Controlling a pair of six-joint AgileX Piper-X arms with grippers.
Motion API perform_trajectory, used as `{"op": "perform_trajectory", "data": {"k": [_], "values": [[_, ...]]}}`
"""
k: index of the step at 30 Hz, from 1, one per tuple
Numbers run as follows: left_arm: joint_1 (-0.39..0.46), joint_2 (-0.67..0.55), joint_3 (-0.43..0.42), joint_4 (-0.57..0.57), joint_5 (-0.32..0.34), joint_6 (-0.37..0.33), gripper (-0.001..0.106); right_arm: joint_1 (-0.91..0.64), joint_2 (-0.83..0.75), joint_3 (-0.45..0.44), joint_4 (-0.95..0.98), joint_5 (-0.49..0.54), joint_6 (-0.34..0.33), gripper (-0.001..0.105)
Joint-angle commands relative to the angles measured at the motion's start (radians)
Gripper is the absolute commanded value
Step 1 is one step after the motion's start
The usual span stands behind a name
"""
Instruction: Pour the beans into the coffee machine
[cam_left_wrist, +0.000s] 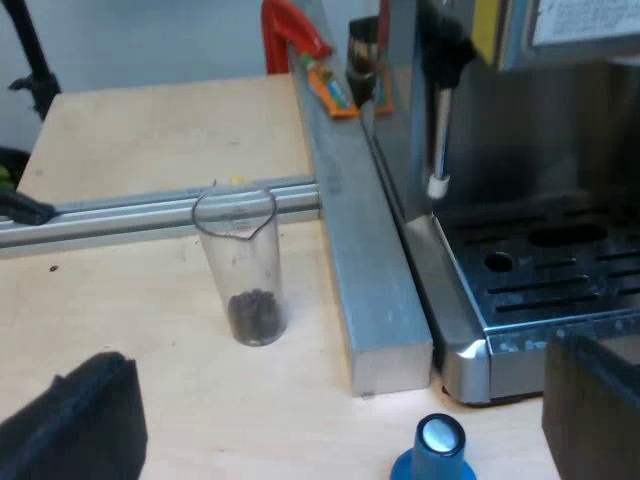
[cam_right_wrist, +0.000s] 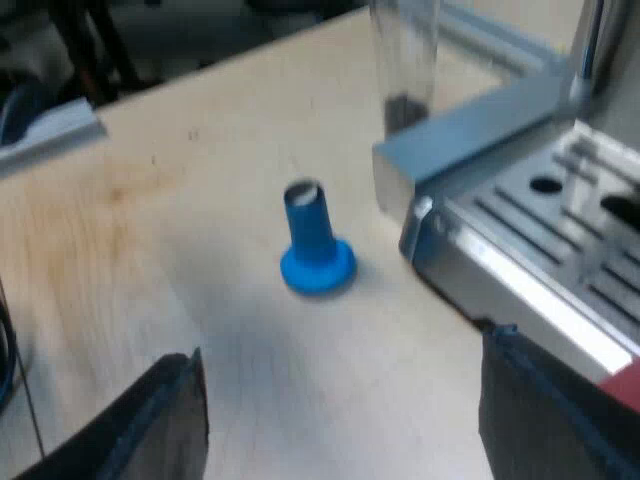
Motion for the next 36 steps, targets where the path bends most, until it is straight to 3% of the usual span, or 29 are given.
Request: {"op": "perform_trajectory", "data": {"k": [1, 7, 10, 23, 27, 31, 36], "values": [[-0.002, -0.014, 0.018, -0.025, 0.017, -0.017, 0.082, -0.003, 0.003, -0.003, -0.050, 0.003, -0.012, 0.059], [0.000, -0.014, 0.058, -0.061, 0.017, -0.084, 0.082, -0.003, 0.003, -0.003, -0.056, 0.003, -0.012, 0.059], [0.000, 0.004, 0.097, -0.144, 0.002, -0.129, 0.082, -0.003, 0.003, -0.003, -0.056, -0.007, -0.010, 0.059], [0.000, 0.311, 0.097, -0.306, 0.021, -0.121, 0.082, -0.003, 0.003, -0.003, -0.056, -0.006, -0.010, 0.059], [0.000, 0.388, 0.097, -0.317, 0.017, -0.078, 0.082, -0.003, 0.003, -0.003, -0.056, -0.006, -0.010, 0.059], [0.067, 0.456, 0.100, -0.380, 0.025, -0.076, 0.082, -0.003, 0.003, -0.003, -0.056, -0.006, -0.010, 0.059], [0.187, 0.523, 0.104, -0.467, 0.115, -0.047, 0.082, -0.003, 0.003, -0.003, -0.056, -0.006, -0.010, 0.059]]}}
